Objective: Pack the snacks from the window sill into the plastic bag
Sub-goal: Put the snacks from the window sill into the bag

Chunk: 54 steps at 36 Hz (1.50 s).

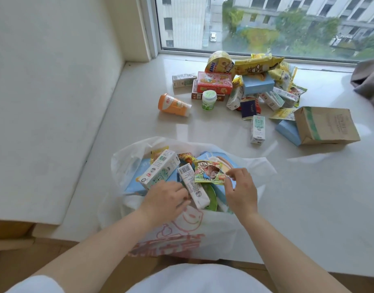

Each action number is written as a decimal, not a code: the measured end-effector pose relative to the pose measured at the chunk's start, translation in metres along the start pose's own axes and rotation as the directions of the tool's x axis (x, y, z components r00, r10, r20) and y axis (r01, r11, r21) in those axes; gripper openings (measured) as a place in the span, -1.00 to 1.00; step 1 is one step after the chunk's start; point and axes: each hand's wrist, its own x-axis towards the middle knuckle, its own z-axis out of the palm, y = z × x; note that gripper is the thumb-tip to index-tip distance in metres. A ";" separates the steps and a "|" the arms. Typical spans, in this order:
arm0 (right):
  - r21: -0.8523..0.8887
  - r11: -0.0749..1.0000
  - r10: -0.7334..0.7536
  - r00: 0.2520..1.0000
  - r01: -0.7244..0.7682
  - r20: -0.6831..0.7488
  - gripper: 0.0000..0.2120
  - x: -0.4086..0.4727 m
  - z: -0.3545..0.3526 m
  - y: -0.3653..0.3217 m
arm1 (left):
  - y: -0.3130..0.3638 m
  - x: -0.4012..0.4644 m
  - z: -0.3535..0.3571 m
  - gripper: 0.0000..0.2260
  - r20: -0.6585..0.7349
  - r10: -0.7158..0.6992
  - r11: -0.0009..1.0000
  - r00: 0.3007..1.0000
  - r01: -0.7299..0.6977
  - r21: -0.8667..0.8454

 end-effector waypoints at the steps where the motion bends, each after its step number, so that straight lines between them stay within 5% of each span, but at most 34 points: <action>1: -0.003 0.999 0.050 0.998 -0.050 0.032 -0.88 -0.004 -0.001 0.004 | 0.006 -0.003 0.002 -0.67 0.091 -0.019 1.000 0.996 0.018 0.019; 5: -0.147 0.985 0.123 0.972 -0.095 0.199 -0.94 -0.015 -0.004 0.014 | 0.010 -0.012 0.011 -0.60 0.406 -0.199 0.980 0.892 0.180 0.085; 9: -0.241 0.970 0.101 0.961 -0.037 0.256 -0.94 -0.024 -0.008 0.017 | 0.010 -0.013 0.010 -0.69 0.492 -0.248 0.968 0.834 0.238 0.084; 16: -0.424 0.871 0.034 0.831 0.248 0.555 -0.69 -0.043 -0.017 0.019 | 0.018 -0.031 -0.012 -0.81 0.533 0.090 0.994 0.841 -0.108 0.003; 20: -0.575 0.710 0.163 0.700 0.406 0.695 -0.56 -0.049 -0.030 0.016 | 0.041 -0.056 -0.027 -0.76 0.579 0.090 0.995 0.810 -0.049 -0.086; 27: -0.695 0.614 0.099 0.837 0.374 0.538 -0.60 -0.033 -0.067 -0.005 | 0.063 -0.057 -0.067 -0.48 0.422 -0.033 0.986 0.906 0.098 -0.132; 33: -0.717 0.628 0.053 0.903 0.303 0.427 -0.72 -0.014 -0.069 -0.015 | 0.038 -0.031 -0.064 -0.58 0.443 -0.305 0.927 0.843 0.370 -0.066; 41: -0.647 0.739 -0.041 0.971 0.187 0.234 -0.67 0.040 -0.039 -0.023 | -0.027 0.040 -0.060 -0.75 0.049 -0.468 0.883 0.882 0.469 -0.020; 49: -0.644 0.765 0.137 0.979 -0.007 0.151 -0.51 0.113 -0.006 -0.016 | -0.117 0.118 -0.032 -0.60 0.284 -0.505 0.863 0.815 0.463 0.205; 54: -0.796 0.601 0.351 0.918 -0.072 0.182 -0.56 0.131 0.006 0.001 | -0.150 0.126 -0.010 -0.58 0.481 -0.579 0.814 0.659 0.503 0.290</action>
